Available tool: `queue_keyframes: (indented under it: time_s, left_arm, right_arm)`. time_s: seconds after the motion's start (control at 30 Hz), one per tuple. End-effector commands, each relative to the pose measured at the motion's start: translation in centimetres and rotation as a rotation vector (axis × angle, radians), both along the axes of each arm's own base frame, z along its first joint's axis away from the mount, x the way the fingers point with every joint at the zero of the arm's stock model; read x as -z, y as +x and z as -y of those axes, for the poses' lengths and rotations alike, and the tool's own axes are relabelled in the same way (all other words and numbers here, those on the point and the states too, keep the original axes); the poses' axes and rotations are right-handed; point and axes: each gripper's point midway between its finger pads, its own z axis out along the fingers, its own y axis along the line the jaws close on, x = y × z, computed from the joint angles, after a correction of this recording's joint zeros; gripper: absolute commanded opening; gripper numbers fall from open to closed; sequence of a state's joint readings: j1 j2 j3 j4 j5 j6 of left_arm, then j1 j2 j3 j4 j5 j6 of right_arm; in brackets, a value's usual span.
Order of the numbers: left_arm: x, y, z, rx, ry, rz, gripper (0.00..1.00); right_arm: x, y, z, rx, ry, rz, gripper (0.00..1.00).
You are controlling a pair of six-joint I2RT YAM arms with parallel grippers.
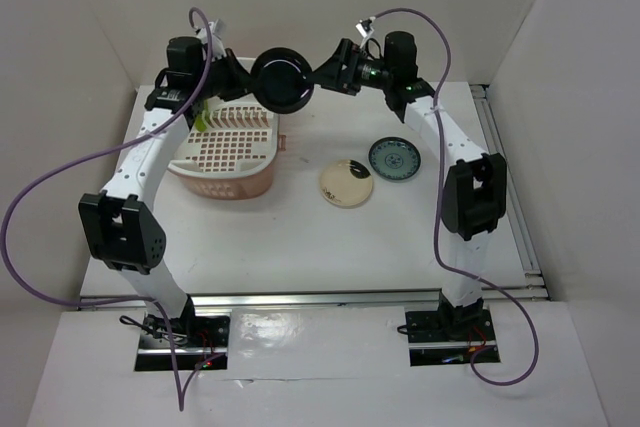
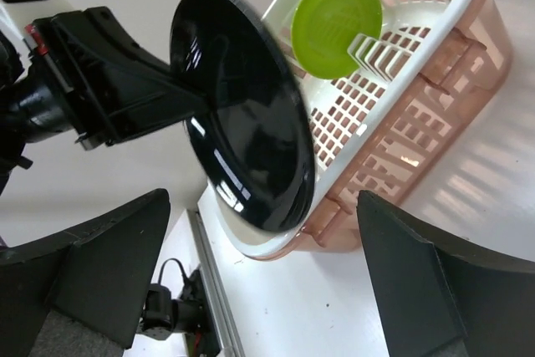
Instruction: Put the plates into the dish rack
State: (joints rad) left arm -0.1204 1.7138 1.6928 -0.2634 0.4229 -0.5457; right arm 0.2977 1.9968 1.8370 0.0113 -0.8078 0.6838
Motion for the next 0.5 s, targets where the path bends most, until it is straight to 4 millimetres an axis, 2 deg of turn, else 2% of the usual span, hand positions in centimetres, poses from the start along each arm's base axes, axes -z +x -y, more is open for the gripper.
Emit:
queue_keyframes:
  time_s: [0.0, 0.1, 0.13, 0.17, 0.2, 0.23, 0.33, 0.37, 0.4, 0.47]
  left_arm:
    - [-7.1, 0.5, -3.2, -0.14, 0.055, 0.197, 0.0]
    - [-9.0, 0.7, -5.3, -0.232, 0.108, 0.225, 0.0]
    - [-9.9, 1.1, -7.3, -0.321, 0.15, 0.247, 0.0]
    - [-9.2, 1.6, -8.2, -0.36, 0.181, 0.234, 0.0]
    - [-9.7, 1.7, -9.0, -0.403, 0.205, 0.248, 0.0]
    - [-9.7, 2.0, -10.7, -0.483, 0.259, 0.253, 0.0]
    - [-9.2, 2.9, -13.4, -0.605, 0.35, 0.242, 0.0]
    - [-9.1, 3.2, -13.9, -0.621, 0.389, 0.246, 0.0]
    - [-8.0, 3.8, -14.4, -0.635, 0.422, 0.226, 0.0]
    - [-8.2, 4.3, -14.7, -0.675, 0.502, 0.252, 0.0]
  right_arm:
    - [-4.6, -1.3, 0.9, 0.001, 0.037, 0.107, 1.0]
    - [-4.4, -0.7, 1.9, 0.023, 0.033, 0.098, 1.0]
    - [-3.9, -0.6, 2.0, 0.033, 0.029, 0.087, 1.0]
    - [-3.6, -0.3, 2.6, 0.058, 0.023, 0.074, 1.0]
    - [-3.6, -0.3, 2.7, 0.058, 0.023, 0.074, 1.0]
    - [-2.9, 0.1, 3.2, 0.078, 0.017, 0.06, 1.0]
    - [-1.9, 0.1, 3.2, 0.078, 0.011, 0.038, 1.0]
    - [-1.9, 0.1, 3.2, 0.078, 0.011, 0.038, 1.0]
    - [-1.5, 0.0, 3.2, 0.079, 0.012, 0.02, 1.0]
    - [-1.1, -0.2, 3.1, 0.068, 0.01, 0.009, 1.0]
